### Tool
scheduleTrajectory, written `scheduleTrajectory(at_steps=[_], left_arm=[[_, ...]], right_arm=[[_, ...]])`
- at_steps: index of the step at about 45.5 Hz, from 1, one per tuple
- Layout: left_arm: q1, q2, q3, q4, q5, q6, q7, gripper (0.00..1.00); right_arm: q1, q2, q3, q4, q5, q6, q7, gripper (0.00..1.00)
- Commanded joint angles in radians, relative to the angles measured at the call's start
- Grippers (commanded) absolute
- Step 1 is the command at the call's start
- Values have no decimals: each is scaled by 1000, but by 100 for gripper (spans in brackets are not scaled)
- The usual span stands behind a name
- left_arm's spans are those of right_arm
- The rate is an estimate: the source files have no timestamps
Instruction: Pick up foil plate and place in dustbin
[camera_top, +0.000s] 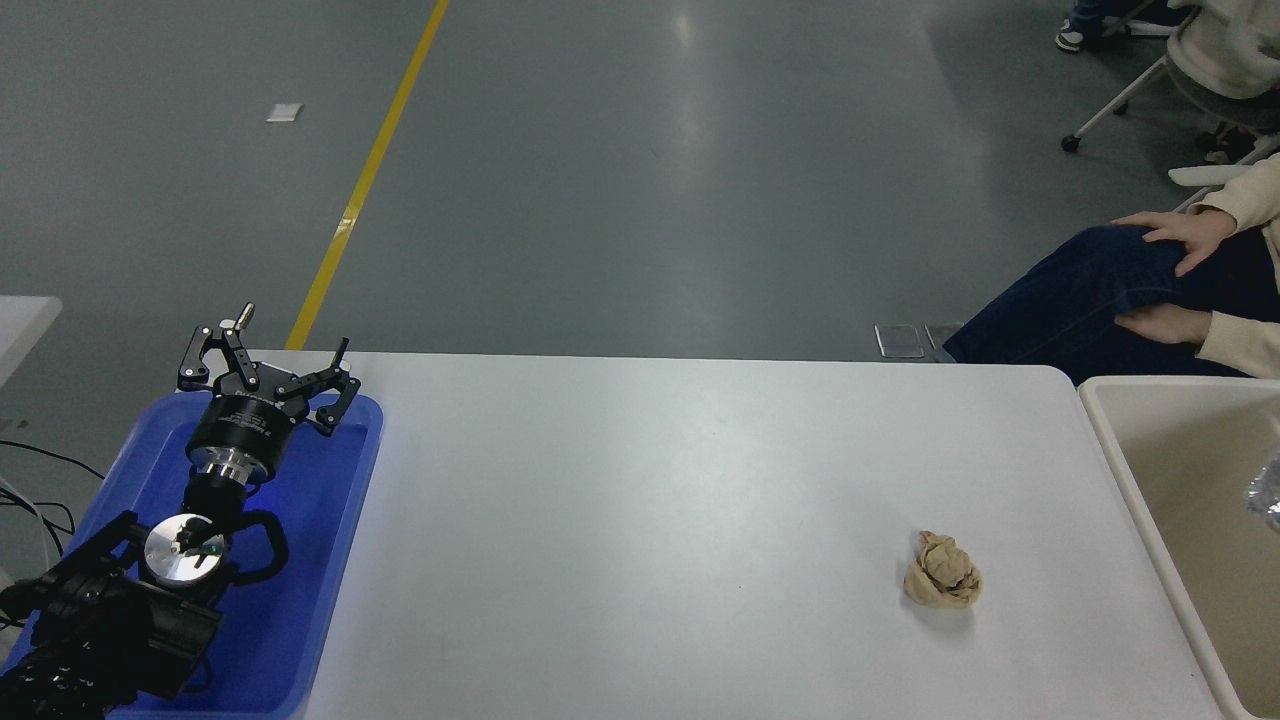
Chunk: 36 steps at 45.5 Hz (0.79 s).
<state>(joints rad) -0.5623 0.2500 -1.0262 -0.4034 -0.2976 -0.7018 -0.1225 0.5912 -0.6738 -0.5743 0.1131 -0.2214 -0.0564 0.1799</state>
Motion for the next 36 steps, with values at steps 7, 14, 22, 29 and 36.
scheduleTrajectory(at_steps=[7,14,22,29,36], left_arm=[[1,0,0,0,0,-1,1,100],[-1,0,0,0,0,-1,1,100],[-1,0,0,0,0,-1,1,100],[1,0,0,0,0,-1,0,100],[-1,0,0,0,0,-1,0,100]], right_arm=[[-21,22,24,-24,2,-42,-7,53],[-24,28,24,-21,2,-173,-5,86],[-19,36,24,-13,2,-201,-5,94],[2,20,22,62,2,-200,-5,95],[73,-78,21,245,-16,-198,-5,96]])
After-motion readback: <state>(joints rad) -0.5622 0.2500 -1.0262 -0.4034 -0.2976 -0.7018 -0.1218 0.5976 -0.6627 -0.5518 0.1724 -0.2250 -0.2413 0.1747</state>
